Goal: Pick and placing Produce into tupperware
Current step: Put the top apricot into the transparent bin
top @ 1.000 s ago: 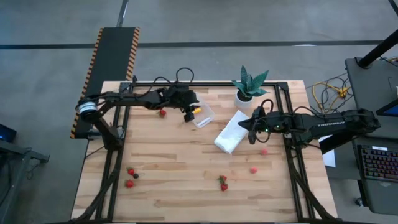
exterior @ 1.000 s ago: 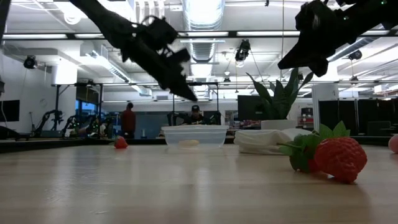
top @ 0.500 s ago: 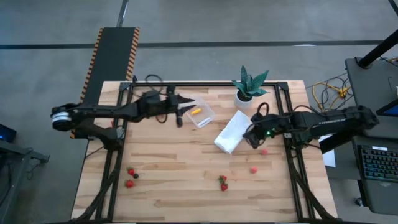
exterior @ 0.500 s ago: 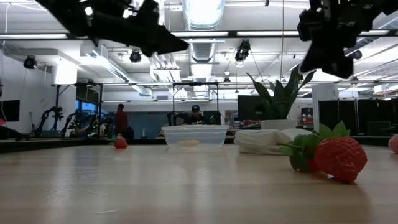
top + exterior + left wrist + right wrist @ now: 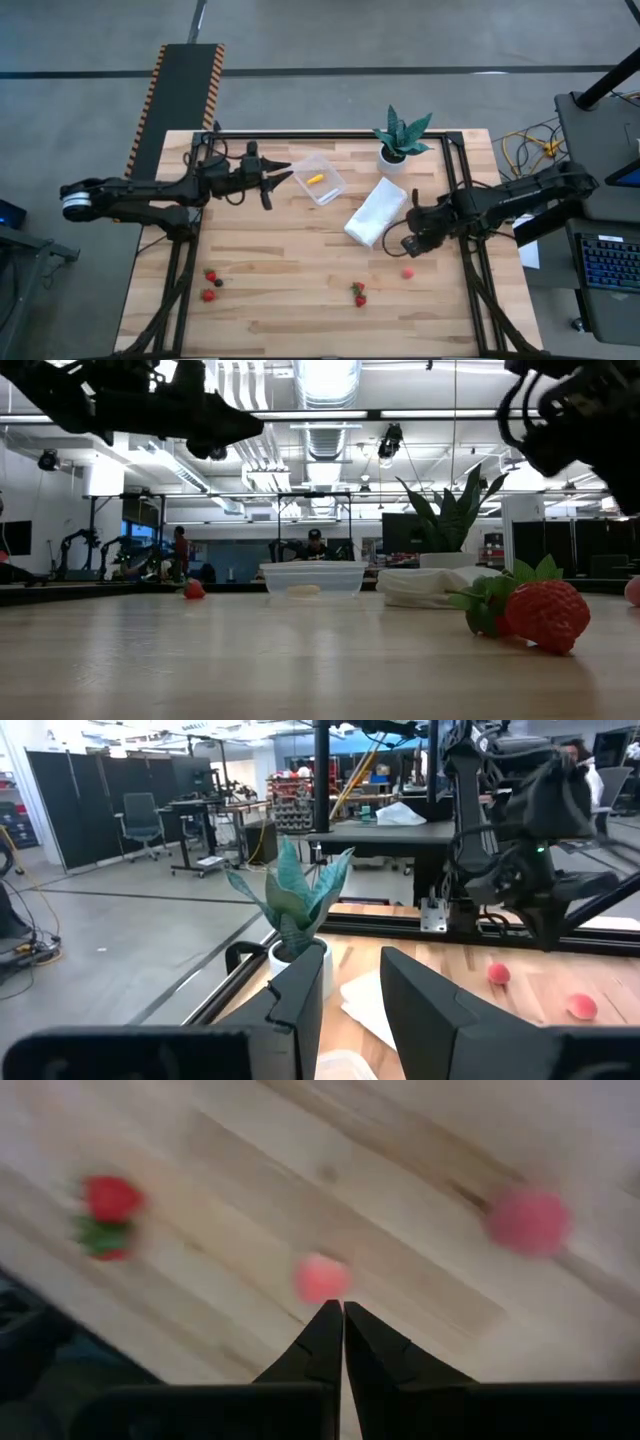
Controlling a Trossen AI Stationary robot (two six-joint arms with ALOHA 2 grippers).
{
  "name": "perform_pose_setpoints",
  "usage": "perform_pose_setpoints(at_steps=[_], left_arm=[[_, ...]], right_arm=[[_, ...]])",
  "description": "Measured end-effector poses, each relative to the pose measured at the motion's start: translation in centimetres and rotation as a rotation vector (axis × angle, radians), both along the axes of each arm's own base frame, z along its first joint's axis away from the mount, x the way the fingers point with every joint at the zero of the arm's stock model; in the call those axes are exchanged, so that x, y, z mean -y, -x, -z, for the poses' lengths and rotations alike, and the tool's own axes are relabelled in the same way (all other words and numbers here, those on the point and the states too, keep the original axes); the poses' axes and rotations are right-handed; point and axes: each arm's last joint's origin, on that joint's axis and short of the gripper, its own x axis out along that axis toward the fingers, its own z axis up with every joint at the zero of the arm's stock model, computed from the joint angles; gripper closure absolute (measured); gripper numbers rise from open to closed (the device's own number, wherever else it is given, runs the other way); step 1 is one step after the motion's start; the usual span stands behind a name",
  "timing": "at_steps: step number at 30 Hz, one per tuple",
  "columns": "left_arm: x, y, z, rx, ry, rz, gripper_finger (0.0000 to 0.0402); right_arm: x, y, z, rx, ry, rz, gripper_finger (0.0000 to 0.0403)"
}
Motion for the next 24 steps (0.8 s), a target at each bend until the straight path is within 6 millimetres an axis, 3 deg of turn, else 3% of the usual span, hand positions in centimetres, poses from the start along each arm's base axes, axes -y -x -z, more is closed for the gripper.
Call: perform_pose_setpoints(at_steps=[6, 12, 16, 24], left_arm=[[0.2, 0.8, 0.3, 0.003, -0.001, 0.002, 0.0314], [0.4, 1.2, 0.5, -0.046, 0.015, 0.006, 0.0314], [0.5, 1.6, 1.0, -0.125, 0.063, 0.006, 0.0314], [0.6, 1.8, 1.6, -0.191, 0.084, 0.005, 0.0314]], right_arm=[[0.3, 1.3, 0.8, -0.212, 0.105, 0.069, 0.0394], [0.5, 1.3, 1.2, -0.255, 0.159, 0.083, 0.0382], [0.4, 0.9, 1.7, -0.287, 0.173, 0.124, 0.0340], [0.5, 0.3, 2.4, -0.295, 0.240, 0.140, 0.0207]])
